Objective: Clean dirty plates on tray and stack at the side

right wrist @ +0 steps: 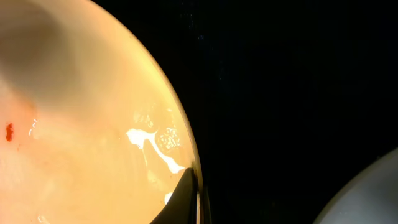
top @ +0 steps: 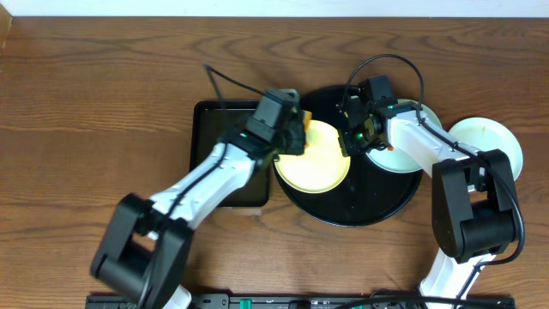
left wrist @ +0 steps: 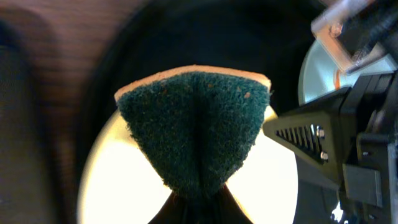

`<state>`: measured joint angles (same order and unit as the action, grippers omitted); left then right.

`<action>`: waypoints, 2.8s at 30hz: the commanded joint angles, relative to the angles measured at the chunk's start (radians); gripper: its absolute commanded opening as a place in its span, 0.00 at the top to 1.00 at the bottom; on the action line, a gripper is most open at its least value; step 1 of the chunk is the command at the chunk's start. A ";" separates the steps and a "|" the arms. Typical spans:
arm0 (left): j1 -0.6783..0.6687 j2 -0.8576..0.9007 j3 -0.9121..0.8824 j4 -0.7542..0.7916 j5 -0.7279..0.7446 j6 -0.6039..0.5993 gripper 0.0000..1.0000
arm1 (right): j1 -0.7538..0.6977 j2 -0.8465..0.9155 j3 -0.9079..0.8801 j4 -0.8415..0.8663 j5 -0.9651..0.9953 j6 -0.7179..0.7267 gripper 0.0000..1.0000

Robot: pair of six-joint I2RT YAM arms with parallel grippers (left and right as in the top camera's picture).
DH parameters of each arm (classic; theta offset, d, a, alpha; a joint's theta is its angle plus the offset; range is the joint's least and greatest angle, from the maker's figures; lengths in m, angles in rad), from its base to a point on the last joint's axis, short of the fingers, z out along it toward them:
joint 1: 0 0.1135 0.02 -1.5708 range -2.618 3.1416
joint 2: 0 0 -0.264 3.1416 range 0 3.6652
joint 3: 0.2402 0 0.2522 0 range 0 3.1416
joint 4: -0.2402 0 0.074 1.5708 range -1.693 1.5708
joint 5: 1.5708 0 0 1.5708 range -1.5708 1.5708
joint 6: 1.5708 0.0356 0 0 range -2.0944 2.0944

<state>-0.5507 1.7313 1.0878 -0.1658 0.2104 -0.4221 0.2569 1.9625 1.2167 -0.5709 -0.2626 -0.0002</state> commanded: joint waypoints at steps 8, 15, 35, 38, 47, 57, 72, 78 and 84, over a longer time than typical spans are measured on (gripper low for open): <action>-0.025 0.205 0.010 0.051 0.014 -0.008 0.92 | 0.027 0.024 -0.020 -0.024 -0.023 0.006 0.99; -0.020 0.198 0.010 -0.037 0.014 0.004 0.93 | 0.027 0.024 -0.020 -0.024 -0.022 0.006 0.99; 0.206 -0.065 0.010 -0.136 -0.021 0.022 0.93 | 0.027 0.024 -0.021 -0.039 -0.022 0.006 0.97; 0.240 -0.065 0.010 -0.195 -0.039 0.021 0.93 | 0.027 0.024 -0.021 -0.049 -0.022 0.007 0.95; 0.257 -0.065 -0.002 -0.305 -0.100 0.022 0.92 | 0.027 0.024 -0.035 -0.066 -0.022 0.007 0.99; 0.258 -0.065 -0.006 -0.305 -0.100 0.022 0.92 | 0.025 -0.046 0.056 -0.183 0.138 0.006 0.99; 0.258 -0.065 -0.006 -0.304 -0.100 0.022 0.92 | 0.025 -0.125 0.225 -0.416 0.296 -0.039 0.99; 0.258 -0.065 -0.006 -0.304 -0.101 0.022 0.92 | 0.027 -0.192 0.228 -0.383 0.368 -0.040 0.99; 0.258 -0.065 -0.006 -0.304 -0.101 0.022 0.92 | 0.036 -0.248 0.228 -0.341 0.439 -0.080 0.99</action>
<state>-0.2951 1.6756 1.0866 -0.4683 0.1242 -0.4141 0.2733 1.7557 1.4223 -0.9203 0.1173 -0.0448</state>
